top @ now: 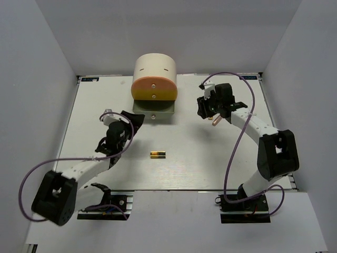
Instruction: Organize the makeup
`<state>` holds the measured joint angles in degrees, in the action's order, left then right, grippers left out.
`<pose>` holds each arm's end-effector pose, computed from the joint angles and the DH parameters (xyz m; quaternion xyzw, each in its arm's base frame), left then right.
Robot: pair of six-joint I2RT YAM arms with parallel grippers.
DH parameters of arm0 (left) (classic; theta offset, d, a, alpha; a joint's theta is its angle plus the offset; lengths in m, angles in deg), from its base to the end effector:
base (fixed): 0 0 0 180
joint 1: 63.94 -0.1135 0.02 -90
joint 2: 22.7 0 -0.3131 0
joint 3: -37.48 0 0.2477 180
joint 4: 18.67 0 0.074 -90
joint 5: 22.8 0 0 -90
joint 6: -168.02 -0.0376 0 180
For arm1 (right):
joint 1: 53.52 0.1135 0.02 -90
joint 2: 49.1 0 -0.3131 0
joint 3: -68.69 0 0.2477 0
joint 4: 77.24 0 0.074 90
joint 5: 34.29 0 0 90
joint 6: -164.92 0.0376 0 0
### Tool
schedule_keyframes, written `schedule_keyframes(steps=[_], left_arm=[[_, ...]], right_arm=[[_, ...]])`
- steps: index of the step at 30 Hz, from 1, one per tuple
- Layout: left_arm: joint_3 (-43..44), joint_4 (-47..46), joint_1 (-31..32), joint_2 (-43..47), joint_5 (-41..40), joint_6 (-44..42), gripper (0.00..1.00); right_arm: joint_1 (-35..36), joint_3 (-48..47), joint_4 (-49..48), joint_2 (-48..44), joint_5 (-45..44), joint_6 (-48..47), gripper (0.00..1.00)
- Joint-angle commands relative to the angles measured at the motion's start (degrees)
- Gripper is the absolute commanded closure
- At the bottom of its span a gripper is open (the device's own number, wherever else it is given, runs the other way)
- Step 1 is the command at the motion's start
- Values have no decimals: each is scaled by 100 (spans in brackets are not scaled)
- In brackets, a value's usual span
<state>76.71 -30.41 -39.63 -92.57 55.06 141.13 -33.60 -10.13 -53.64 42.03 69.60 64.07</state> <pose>0.2130 -0.0875 0.2454 -0.3267 0.7427 -0.3373 0.4774 0.3332 0.1303 0.3089 -0.2876 0.8378 0.1430 0.4414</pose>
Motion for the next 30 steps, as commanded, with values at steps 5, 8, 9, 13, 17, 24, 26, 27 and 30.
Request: schedule_keyframes(steps=[5, 8, 9, 13, 17, 24, 26, 27, 30], left_arm=[[-25, 3318, -41, 2177, -780, -115, 2], [-25, 3918, -41, 2793, -781, -281, 2], [-34, 4051, -41, 2899, -720, -325, 2], [-34, 4587, -41, 3338, -579, -422, 2], [-69, 4817, -41, 3602, -377, -449, 2], [98, 5265, -41, 3629, -420, -554, 2], [133, 5344, -41, 3673, -499, -572, 2], [142, 5362, -41, 3690, -508, -572, 2], [142, 5432, -41, 3778, -535, -572, 2]], right_arm=[[-173, -797, 307, 862, -1363, 813, 44], [-182, -1078, 404, 1265, -1722, 918, 42], [-173, -1140, 395, 1319, -2010, 988, 40], [-155, -1456, 334, 1609, -2486, 1032, 28], [-182, -1544, 184, 1898, -2848, 997, 28], [-191, -1667, 149, 2251, -2980, 1015, 44], [-191, -1712, 158, 2399, -3006, 1015, 46], [-191, -1773, 175, 2444, -3024, 1032, 46], [-217, -1852, 228, 2576, -2989, 1041, 48]])
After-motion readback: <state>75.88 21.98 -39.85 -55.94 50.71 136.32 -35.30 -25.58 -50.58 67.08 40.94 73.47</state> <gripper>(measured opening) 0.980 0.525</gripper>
